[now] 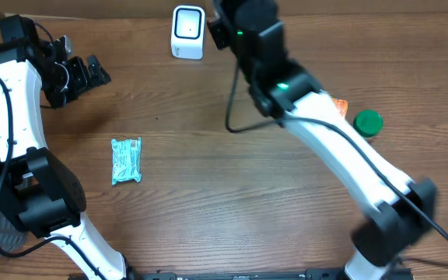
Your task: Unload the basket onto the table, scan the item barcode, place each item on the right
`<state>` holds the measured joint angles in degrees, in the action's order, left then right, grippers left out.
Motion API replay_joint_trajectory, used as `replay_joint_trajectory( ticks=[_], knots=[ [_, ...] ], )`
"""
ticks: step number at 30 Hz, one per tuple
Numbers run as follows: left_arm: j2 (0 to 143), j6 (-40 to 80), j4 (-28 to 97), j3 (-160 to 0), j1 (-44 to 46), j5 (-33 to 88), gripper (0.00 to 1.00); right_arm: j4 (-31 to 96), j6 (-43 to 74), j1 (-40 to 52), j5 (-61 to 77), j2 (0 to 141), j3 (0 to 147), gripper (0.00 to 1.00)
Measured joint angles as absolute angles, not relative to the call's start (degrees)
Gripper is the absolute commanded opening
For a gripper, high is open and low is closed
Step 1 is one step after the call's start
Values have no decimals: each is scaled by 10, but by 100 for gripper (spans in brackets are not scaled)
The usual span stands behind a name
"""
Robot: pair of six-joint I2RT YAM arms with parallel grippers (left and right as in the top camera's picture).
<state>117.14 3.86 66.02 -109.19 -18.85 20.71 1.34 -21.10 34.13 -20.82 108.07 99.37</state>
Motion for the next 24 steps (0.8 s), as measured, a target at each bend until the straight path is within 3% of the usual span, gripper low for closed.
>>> replay_joint_trajectory(
  ticks=[10,13,24],
  knots=[
    [1171,39,661,-1092,-189,207,100,-322,-601,341,-265,1325,990,4],
    [1171,39,660,-1092,-189,206,100,-349,-666,341,-266,1383,990,4],
    [1171,39,660,-1092,-189,205,100,-359,-704,341,-272,1411,990,4]
  ],
)
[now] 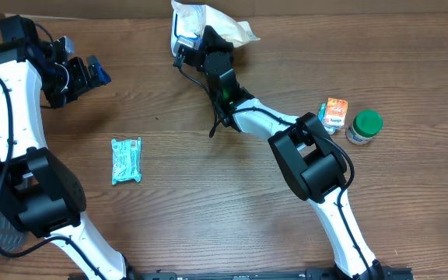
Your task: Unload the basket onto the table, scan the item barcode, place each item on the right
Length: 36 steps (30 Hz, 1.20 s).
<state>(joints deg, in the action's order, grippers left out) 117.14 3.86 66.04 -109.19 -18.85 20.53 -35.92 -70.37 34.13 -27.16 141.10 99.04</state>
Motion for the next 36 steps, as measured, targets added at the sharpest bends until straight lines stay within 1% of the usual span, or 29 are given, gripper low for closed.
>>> replay_joint_trajectory(
  ticks=[12,17,19,22,25,26,29,31,32,35,36],
  knots=[
    [1171,39,660,-1092,-189,205,100,-373,-705,357,-295,1411,990,4],
    [1171,39,660,-1092,-189,205,100,-383,-704,371,-351,1411,990,4],
    [1171,39,660,-1092,-189,205,99,-361,-698,372,-373,1402,990,4],
    [1171,39,660,-1092,-189,205,100,-253,-674,371,-384,1361,989,4],
    [1171,39,660,-1092,-189,205,100,-112,-624,371,-387,1282,988,4],
    [1171,39,660,-1092,-189,205,100,-88,-610,371,-387,1259,988,4],
    [1171,39,661,-1092,-189,205,100,45,-511,371,-378,1164,991,4],
    [1171,39,660,-1092,-189,205,100,162,-425,371,-357,1091,993,4],
    [1171,39,661,-1092,-189,206,100,203,-388,369,-339,1062,994,4],
    [1171,39,661,-1092,-189,205,100,408,-222,344,-229,964,1000,4],
    [1171,39,660,-1092,-189,205,100,433,-197,336,-211,954,1000,4]
  ],
)
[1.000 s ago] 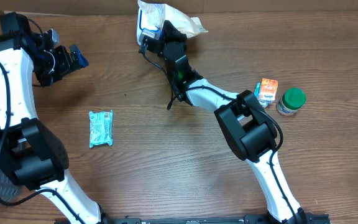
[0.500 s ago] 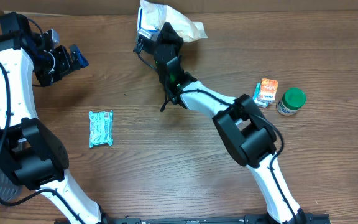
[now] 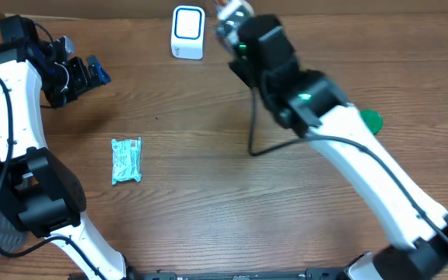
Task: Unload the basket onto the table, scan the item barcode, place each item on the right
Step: 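Carry the mushroom bag right and set it beside the jar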
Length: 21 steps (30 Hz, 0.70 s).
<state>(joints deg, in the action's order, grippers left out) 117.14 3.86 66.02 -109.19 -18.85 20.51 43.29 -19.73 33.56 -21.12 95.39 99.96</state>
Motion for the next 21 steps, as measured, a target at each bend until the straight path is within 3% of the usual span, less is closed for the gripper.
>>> replay_joint_trajectory(
  ticks=[7,14,16,17,18,20,21],
  knots=[
    [1171,39,660,-1092,-189,205,100,633,-37,222,-19,938,961,4],
    [1171,39,660,-1092,-189,205,100,582,-6,137,41,957,835,5],
    [1171,39,660,-1092,-189,205,100,555,-2,105,45,967,802,33],
    [1171,39,660,-1092,-189,205,100,548,0,91,46,974,792,72],
    [1171,39,660,-1092,-189,205,100,545,-1,79,46,981,790,86],
    [1171,39,660,-1092,-189,205,99,540,0,68,47,989,790,100],
    [1171,39,660,-1092,-189,205,100,540,0,66,47,990,790,100]
  ],
)
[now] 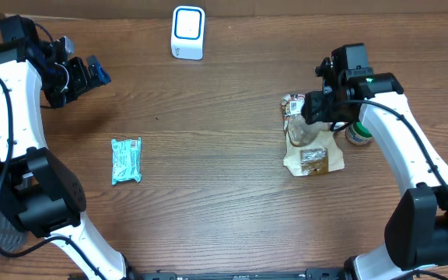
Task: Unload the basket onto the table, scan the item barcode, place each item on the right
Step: 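Carry the mushroom bag right and set it beside the jar, then reach the right gripper to the teal wipes pack and grasp it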
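Note:
A white barcode scanner [187, 31] stands at the table's far edge. A tan bag with a label [311, 153] lies on the wood at the right, its upper end raised toward my right gripper [308, 115], which sits over that end and looks shut on it. A teal packet [127, 159] lies flat at left centre. Far off at the upper left, my left gripper [86, 78] is open and holds nothing.
A jar with a green lid [356, 135] peeks out behind the right arm, just right of the bag. A wire basket runs along the left edge. A cardboard wall borders the far side.
My right gripper was high up near the scanner with the bag. Now it is low at the right of the table, and the bag rests on the wood beside the jar.
The right arm first stood raised by the scanner. Then it held the bag right up against the scanner's face. Then it was raised again just right of the scanner. Now the bag lies on the table at right. The left arm and teal packet stayed put.

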`<state>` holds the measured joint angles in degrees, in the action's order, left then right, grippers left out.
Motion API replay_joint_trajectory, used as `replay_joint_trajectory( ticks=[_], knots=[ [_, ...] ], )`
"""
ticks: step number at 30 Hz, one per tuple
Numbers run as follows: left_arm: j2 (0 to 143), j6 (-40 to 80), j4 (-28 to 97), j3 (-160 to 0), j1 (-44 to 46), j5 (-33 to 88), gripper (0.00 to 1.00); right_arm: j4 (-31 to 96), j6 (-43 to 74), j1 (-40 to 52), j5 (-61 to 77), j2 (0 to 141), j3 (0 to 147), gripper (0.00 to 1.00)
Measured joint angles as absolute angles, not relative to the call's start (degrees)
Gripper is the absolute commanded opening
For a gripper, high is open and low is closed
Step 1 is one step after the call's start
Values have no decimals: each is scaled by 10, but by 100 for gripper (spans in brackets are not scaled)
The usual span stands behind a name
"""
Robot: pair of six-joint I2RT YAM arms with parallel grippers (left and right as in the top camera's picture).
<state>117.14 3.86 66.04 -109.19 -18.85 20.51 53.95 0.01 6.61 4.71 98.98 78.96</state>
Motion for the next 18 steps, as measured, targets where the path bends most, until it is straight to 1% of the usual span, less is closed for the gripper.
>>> replay_joint_trajectory(
  ticks=[5,7,9,10,13,16,18],
  knots=[
    [1171,39,660,-1092,-189,205,100,575,5,65,61,990,817,100],
    [1171,39,660,-1092,-189,205,100,587,23,68,98,991,856,100],
    [1171,39,660,-1092,-189,205,100,572,44,71,164,991,885,100],
    [1171,39,660,-1092,-189,205,100,555,54,76,216,991,896,100],
    [1171,39,660,-1092,-189,205,100,489,96,96,301,992,897,100],
    [1171,39,660,-1092,-189,205,100,414,146,140,333,999,895,100],
    [1171,39,660,-1092,-189,205,100,346,177,186,336,1020,896,100]
  ],
)
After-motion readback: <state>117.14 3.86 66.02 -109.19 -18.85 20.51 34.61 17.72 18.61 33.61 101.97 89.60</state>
